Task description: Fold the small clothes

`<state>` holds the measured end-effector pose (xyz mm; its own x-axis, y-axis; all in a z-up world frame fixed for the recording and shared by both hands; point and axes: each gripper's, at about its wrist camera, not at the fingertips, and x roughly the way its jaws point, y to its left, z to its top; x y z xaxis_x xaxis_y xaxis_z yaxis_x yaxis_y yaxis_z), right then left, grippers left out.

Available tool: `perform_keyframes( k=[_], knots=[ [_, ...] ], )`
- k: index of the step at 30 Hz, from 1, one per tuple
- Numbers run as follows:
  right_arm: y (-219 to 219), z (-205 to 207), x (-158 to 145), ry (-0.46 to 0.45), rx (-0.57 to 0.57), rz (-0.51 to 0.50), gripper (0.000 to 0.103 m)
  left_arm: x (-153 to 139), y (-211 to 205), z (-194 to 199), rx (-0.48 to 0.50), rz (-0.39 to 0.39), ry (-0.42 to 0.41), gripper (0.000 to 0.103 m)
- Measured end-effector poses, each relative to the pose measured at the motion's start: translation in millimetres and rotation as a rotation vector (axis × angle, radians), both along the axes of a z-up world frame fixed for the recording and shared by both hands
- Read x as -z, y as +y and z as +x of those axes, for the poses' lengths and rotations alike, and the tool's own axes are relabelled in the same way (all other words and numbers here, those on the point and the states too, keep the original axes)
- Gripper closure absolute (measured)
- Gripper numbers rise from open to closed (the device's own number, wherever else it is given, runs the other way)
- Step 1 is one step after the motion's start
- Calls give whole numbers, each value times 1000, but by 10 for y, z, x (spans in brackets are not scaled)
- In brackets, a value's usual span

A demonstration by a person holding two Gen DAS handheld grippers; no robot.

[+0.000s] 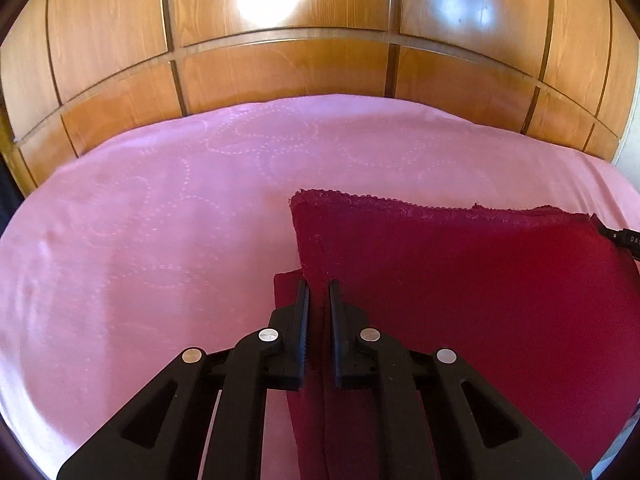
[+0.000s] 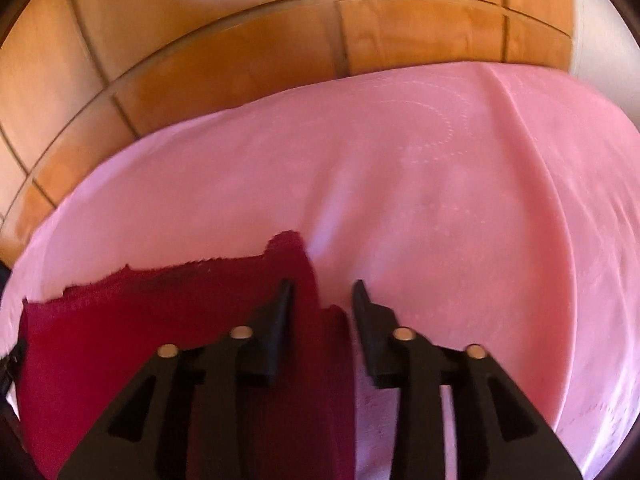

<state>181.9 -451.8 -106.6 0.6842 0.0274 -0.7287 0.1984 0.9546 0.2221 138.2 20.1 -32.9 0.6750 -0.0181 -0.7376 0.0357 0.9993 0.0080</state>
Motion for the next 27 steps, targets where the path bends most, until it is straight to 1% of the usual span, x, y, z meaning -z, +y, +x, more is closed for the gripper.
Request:
perform_keyframes(
  k=[4,6,7,8,9,10,11,12,14,16,21,22,24,26,27],
  knots=[
    [-22,-80,-69,-14,12,-1,47,-78,24,-96,-3,12,-14,96],
    [1,-182,-151,-35,12,-14,44,-101,30,-132,-5,3,-21,96],
    [48,-210,-182,-43,13,-23,40,-106,30,-139,-4,3,-23,94],
    [76,-280,-232,-56,15,-45,37,-119,40,-164,-8,5,-29,82],
    [108,-325,-261,-66,16,-59,36,-133,27,-160,-11,5,-35,76],
    [140,-400,-311,-84,11,-74,34,-149,33,-179,-14,4,-44,65],
    [167,-443,-354,-97,7,-81,31,-169,31,-195,-18,5,-53,57],
    [206,-511,-399,-112,-1,-88,30,-187,34,-212,-17,7,-62,55],
    [278,-616,-450,-128,-20,-84,28,-218,19,-233,-16,12,-71,55],
    [383,-752,-469,-142,-53,-60,26,-237,32,-243,-15,11,-75,55],
    [688,-1020,-430,-137,-165,-2,26,-295,92,-217,7,-1,-64,54],
    [745,-1062,-401,-132,-180,-4,26,-320,128,-190,19,-16,-55,54],
    [837,-1138,-326,-118,-191,-13,25,-338,226,-111,22,-76,-18,55],
    [889,-1188,-221,-99,-193,7,25,-333,368,0,2,-158,18,55],
    [900,-1202,-191,-95,-190,10,24,-307,465,99,3,-232,56,55]
  ],
)
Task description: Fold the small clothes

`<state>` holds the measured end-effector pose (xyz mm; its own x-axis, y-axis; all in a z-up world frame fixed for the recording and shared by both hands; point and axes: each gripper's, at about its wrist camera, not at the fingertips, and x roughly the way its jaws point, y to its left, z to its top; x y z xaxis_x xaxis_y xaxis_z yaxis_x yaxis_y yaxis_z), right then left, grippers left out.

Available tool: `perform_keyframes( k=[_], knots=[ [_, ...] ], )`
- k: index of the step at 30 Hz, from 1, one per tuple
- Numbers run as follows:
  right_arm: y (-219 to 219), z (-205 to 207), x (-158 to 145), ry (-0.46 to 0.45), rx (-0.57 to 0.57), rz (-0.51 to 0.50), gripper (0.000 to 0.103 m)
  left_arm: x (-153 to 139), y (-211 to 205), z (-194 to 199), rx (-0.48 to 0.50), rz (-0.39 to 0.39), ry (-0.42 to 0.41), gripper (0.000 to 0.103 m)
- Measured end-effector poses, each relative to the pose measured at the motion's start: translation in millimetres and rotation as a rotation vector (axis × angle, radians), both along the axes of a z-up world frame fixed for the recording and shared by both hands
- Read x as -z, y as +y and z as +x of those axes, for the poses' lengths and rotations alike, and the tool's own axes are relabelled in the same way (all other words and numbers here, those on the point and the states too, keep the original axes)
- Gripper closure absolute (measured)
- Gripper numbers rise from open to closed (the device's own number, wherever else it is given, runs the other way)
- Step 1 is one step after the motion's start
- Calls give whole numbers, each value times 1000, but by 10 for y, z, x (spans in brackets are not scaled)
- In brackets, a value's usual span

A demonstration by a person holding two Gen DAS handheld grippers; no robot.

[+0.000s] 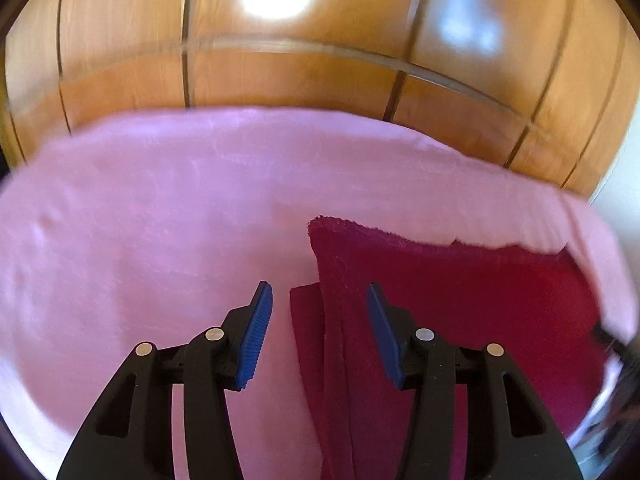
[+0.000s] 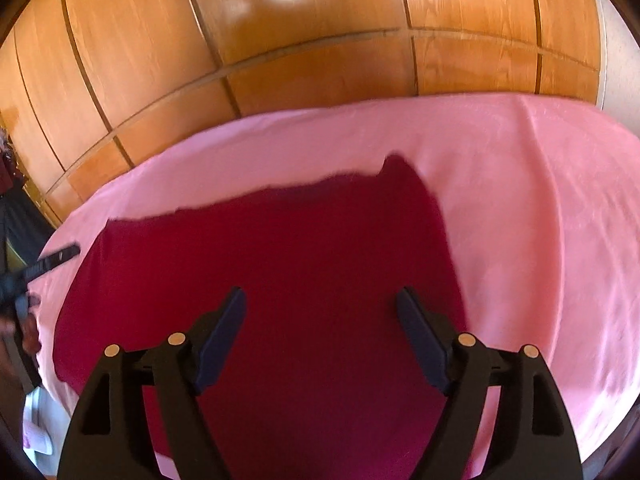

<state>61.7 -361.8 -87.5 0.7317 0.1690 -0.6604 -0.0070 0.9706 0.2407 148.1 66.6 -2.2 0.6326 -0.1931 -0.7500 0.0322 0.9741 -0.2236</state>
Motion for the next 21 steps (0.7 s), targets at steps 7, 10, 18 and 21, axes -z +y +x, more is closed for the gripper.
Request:
perform_keyframes(
  k=[7,10,18,21],
  knots=[
    [88,-40,79,-9,-1,-9,16,128,71,395,31,-163,93,55],
    [89,-25,91,-13,4,2,15,275,-48,558,31,-130,155,63],
    [29,-56,-2,-47,7,11,15,-43,-263,403,-22,-18,-80,96],
    [29,39,90,-13,16,-3,15,125,-408,513,-21,107,-48,96]
  ],
)
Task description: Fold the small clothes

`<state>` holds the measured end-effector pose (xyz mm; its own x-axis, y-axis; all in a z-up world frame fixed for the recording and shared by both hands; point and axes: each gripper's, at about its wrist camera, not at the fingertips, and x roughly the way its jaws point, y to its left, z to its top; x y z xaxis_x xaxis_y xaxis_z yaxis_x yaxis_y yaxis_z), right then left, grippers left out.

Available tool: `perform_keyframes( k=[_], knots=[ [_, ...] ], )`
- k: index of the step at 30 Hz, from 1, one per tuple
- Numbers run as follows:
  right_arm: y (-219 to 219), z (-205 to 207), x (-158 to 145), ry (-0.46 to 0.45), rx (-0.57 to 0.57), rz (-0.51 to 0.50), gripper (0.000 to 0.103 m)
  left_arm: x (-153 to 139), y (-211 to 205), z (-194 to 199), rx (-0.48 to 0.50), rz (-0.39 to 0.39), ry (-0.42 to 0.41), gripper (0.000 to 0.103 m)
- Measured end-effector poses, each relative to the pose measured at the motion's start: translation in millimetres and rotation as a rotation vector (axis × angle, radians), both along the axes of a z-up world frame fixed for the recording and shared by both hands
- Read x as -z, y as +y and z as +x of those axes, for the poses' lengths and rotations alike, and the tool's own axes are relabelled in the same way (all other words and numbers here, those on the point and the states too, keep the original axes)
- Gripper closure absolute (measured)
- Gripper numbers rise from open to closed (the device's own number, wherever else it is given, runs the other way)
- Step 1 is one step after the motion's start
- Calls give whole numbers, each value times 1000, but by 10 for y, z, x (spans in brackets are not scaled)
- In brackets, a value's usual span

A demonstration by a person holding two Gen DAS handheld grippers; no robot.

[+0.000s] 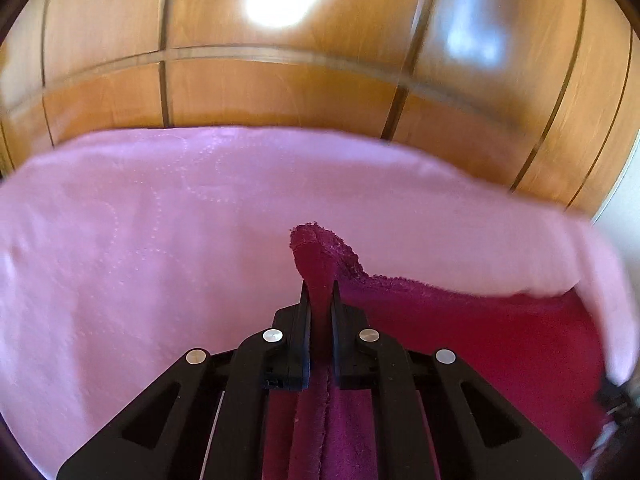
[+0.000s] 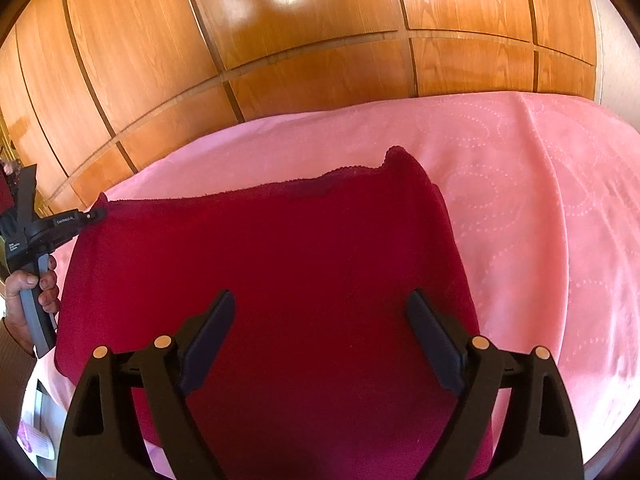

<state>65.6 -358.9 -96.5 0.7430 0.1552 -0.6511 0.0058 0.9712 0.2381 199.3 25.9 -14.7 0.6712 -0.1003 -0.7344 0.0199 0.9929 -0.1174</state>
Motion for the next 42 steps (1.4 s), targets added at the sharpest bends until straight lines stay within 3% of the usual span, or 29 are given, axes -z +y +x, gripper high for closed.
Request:
perform_keyframes(
  k=[3,5,7,11,12,14,18,19,20,21,24,26,29,31,33,36,37,38,39,42],
  knots=[
    [42,41,81,15,1,-26,15,345,-59,176,3,56,147,95],
    [49,36,40,15,-9,-35,17,332,-53,178,-6,52,148,95],
    [-38,42,-77,-5,-6,-15,22,200,-45,112,-14,60,103,93],
    [-283,233,-292,-48,62,-13,34,-98,-25,-178,-67,111,-31,59],
    [-351,326,-330,-51,89,-20,35,-179,-17,-288,-75,115,-74,55],
    [-460,533,-347,-36,122,-15,40,-275,-21,-485,-74,105,-130,54],
    [-561,1009,-221,58,150,-16,52,-250,-116,-761,-7,78,-146,54],
    [-556,1100,-178,85,141,-17,64,-214,-161,-809,25,70,-139,54],
    [-543,1163,-151,108,139,-36,88,-185,-197,-831,46,69,-134,54],
    [-516,1207,-150,118,137,-65,97,-132,-260,-862,73,82,-129,54],
    [-537,1181,-323,52,159,-75,97,-10,-391,-811,92,125,-100,54],
    [-564,1194,-403,23,184,-98,97,152,-394,-663,70,152,-25,54],
    [-581,1331,-256,75,188,-98,96,256,-287,-571,29,87,-3,54],
    [-574,1437,-18,150,184,-105,95,258,-298,-561,21,95,-6,54],
    [-620,1458,20,150,189,-75,93,267,-369,-599,23,130,-16,54],
    [-667,1416,-5,145,196,-59,83,248,-401,-609,14,147,-6,54],
    [-687,1392,-32,140,201,-54,72,212,-414,-642,5,156,-9,54],
    [-712,1348,-77,129,210,-46,50,161,-443,-688,2,174,-22,54],
    [-760,1328,-113,113,212,-33,41,143,-444,-715,2,183,-29,54],
    [-776,1148,-268,66,203,-12,39,31,-453,-855,11,171,-48,54]
  ],
)
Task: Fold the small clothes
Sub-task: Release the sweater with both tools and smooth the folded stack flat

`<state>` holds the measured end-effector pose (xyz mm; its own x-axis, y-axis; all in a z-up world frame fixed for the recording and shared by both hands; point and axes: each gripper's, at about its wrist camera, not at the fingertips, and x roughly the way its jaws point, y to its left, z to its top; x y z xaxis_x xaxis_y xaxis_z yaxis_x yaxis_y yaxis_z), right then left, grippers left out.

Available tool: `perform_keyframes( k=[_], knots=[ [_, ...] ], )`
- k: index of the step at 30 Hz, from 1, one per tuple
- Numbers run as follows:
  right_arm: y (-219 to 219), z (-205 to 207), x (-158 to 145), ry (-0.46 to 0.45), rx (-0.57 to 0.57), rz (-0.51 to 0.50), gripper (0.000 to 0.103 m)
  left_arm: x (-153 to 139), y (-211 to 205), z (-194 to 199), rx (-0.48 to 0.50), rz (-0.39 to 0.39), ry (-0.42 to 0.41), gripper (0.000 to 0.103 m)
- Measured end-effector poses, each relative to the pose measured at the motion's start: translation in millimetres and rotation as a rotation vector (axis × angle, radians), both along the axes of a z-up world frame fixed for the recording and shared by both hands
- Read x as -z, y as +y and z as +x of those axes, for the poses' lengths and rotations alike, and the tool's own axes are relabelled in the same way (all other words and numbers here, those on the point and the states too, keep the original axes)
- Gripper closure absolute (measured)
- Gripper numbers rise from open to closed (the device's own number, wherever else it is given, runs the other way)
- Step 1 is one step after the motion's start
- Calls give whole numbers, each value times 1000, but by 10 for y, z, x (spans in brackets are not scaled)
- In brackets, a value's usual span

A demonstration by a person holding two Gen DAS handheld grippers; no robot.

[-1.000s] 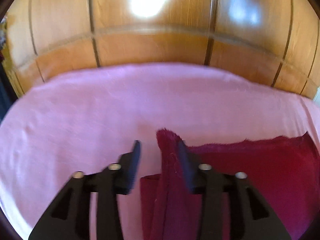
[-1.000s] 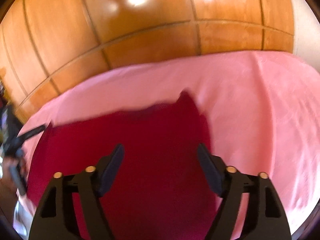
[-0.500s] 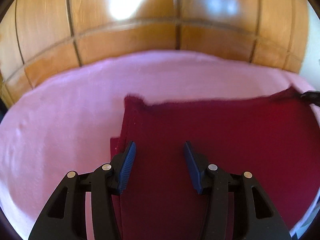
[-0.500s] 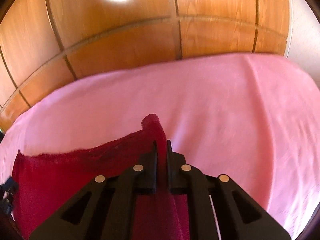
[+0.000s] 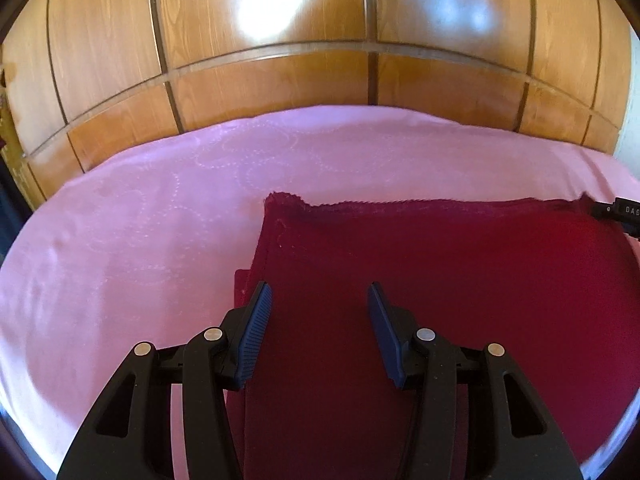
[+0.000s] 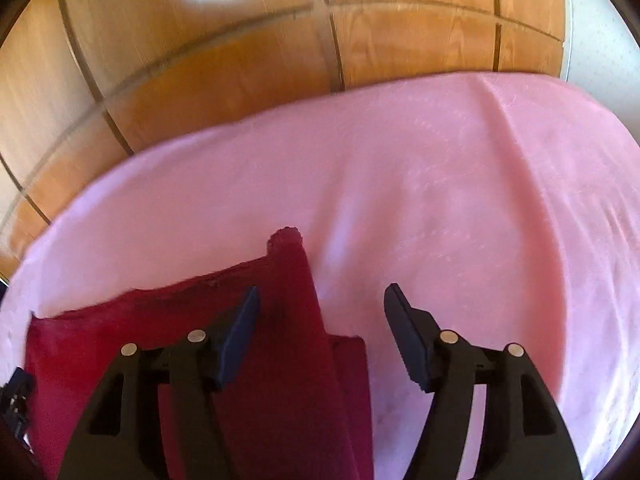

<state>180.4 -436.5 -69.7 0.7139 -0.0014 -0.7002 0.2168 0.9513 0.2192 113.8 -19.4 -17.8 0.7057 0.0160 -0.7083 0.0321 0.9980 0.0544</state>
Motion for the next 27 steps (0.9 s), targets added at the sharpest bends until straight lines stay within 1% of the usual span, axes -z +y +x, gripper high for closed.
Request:
perform_keyframes(
  k=[1,2,5,8,11,16,21,24,27],
  knots=[
    [-7,-84,-39,-10,-6,10,37,-21,6,-42,0,-6,-5,54],
    [-10,-130,-55,-13,-12,19,33,-37,4,-77,2,-9,-7,54],
    [-30,-324,-18,0,-63,57,28,-99,-39,-204,18,-19,-27,54],
    [-66,-519,119,29,-116,149,27,-119,-88,-281,33,-44,-22,54],
    [-77,-669,216,38,-146,222,26,-114,-135,-337,44,-64,-17,54],
    [-39,-904,308,35,-176,290,25,-84,-223,-421,65,-83,-2,54],
    [-57,-1114,308,31,-204,358,25,-60,-299,-477,80,-83,7,54],
    [-89,-1125,323,26,-211,409,25,-54,-357,-503,93,-89,11,54],
    [-98,-1183,345,15,-221,442,25,5,-432,-489,105,-87,35,54]
  ],
)
